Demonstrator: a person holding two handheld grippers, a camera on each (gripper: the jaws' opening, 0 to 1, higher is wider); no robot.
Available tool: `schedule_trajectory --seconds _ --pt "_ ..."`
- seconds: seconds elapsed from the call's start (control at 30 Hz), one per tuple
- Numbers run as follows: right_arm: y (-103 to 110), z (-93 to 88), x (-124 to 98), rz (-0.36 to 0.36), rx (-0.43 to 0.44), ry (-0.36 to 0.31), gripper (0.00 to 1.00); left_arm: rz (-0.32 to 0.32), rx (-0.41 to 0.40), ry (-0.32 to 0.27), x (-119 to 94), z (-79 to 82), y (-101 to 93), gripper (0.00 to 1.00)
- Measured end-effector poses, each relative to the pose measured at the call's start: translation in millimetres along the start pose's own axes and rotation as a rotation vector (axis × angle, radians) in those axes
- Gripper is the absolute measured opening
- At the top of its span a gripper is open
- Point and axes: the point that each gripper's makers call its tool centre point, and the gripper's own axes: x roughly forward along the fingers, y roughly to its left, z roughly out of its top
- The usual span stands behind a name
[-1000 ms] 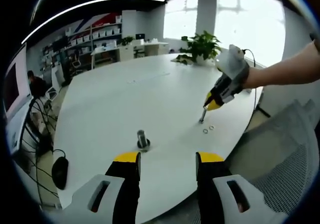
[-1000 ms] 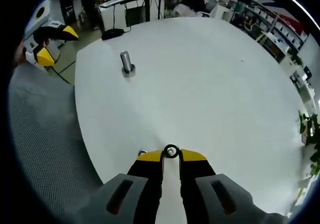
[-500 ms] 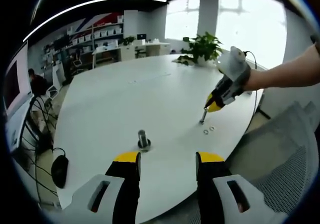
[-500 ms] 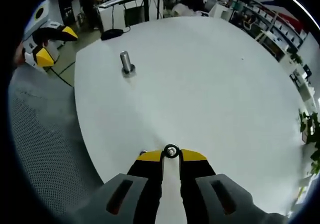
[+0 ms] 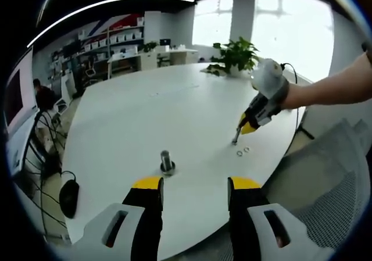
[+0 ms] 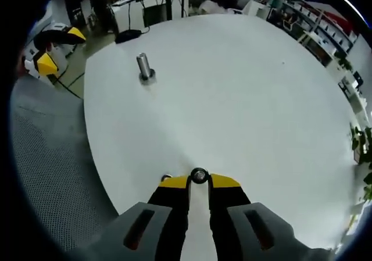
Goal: Place the washer onto the threaded stud by aligning its center hole with the stud, sliding it down to the base, and recovering from edge contact or off-axis alignment until the washer reaches the visible bottom stop.
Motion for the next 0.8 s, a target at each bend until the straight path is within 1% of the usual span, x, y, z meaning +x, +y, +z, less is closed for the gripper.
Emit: schedule_trajectory --seconds 0.17,0.5,0.63,0.67,0.8 --pt "1 -6.2 10 0.013 0.022 0.018 0.13 0.004 -0.004 0.002 0 -0.9 1.1 0.43" --pt "-1 -12.9 29 0.026 0.034 0.057 0.14 0.007 -0.009 0.006 1 -2.2 2.1 0.43" --pt "0 -16.4 34 0.027 0.025 0.071 0.14 0.004 -0.012 0.008 0 -2.5 1.6 0.43" --pt "-2 -13.1 32 0.020 0.034 0.053 0.14 0.004 -0.011 0.008 1 -2.4 1.4 0.43" --pt "-2 -13.4 32 0.027 0.022 0.068 0.14 0.007 -0.011 0.009 1 -2.9 2.3 0.43"
